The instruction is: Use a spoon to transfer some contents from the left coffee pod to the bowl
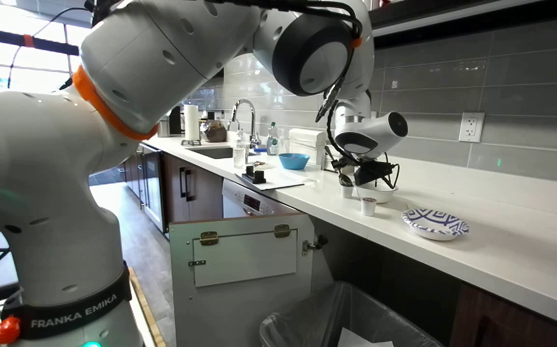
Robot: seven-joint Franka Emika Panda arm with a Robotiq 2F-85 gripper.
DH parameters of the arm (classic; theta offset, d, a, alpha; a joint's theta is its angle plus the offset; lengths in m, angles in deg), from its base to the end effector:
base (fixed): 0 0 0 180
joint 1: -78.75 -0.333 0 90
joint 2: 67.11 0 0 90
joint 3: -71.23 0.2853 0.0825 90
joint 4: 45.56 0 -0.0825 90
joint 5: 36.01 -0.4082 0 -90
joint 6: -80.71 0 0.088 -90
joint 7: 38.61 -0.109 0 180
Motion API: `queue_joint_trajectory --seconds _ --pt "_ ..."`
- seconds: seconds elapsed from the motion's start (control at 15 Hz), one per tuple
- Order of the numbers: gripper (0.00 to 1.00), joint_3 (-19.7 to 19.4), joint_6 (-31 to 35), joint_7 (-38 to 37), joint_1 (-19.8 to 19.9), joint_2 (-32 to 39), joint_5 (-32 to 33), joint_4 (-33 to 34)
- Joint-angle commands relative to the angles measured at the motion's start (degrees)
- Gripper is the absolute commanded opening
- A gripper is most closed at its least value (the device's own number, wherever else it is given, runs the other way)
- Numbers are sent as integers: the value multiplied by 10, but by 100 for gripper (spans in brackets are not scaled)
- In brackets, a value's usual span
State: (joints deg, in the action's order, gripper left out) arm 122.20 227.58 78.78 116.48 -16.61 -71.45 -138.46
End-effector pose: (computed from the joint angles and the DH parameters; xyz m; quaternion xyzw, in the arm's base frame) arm 0.7169 0.0616 0.2435 -0.6518 -0.5769 -0.4473 0.2057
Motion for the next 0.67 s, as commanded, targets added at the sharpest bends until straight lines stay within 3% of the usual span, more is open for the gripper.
queue_joint_trajectory --seconds 0.0,0.6 --pt "2 -21 0 -2 -14 -21 -33 -5" --pt "2 -83 -3 -23 -67 -61 -72 -6"
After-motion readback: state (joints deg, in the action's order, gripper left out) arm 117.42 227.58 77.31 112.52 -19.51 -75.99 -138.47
